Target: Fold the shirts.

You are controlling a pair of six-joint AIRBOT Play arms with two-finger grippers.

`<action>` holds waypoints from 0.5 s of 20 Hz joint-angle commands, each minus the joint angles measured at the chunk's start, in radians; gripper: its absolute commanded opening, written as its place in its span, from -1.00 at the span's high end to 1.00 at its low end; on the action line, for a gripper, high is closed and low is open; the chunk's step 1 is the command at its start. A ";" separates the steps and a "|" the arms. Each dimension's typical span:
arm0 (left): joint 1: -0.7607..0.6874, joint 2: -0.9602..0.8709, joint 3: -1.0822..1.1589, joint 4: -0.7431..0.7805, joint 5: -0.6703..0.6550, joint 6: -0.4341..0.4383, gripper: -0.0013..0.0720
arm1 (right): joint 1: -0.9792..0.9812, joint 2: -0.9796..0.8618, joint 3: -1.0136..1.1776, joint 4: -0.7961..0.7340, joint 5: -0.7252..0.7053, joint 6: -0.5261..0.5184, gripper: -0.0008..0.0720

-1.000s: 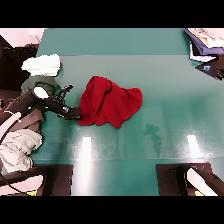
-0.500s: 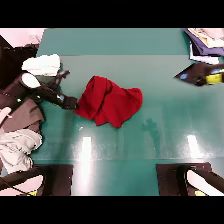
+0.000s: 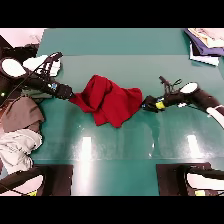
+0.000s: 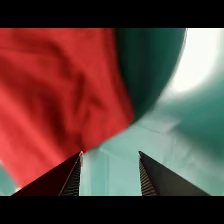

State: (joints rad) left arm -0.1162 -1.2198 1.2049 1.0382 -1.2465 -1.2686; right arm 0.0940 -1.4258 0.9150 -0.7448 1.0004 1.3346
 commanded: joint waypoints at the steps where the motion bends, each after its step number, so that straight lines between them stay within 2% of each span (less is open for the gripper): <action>1: 0.000 0.002 0.005 0.001 -0.002 0.000 0.90 | 0.057 -0.065 -0.024 0.039 -0.153 -0.024 -0.15; 4: 0.000 0.002 0.005 0.001 0.000 0.000 0.90 | 0.072 -0.066 -0.024 0.041 -0.220 -0.024 -0.13; 5: 0.000 0.002 0.005 0.000 0.000 0.000 0.90 | 0.072 -0.066 -0.024 0.044 -0.237 -0.024 0.04; 8: 0.000 0.002 0.005 0.000 -0.011 0.000 0.90 | 0.072 -0.054 -0.024 0.038 -0.251 -0.027 0.94; 10: 0.001 0.005 0.018 0.013 -0.012 -0.037 0.90 | 0.064 0.002 -0.024 0.035 -0.249 -0.044 0.94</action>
State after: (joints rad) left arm -0.1162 -1.2171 1.2129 1.0397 -1.2541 -1.2758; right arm 0.1627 -1.4666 0.8906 -0.7166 0.7723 1.3056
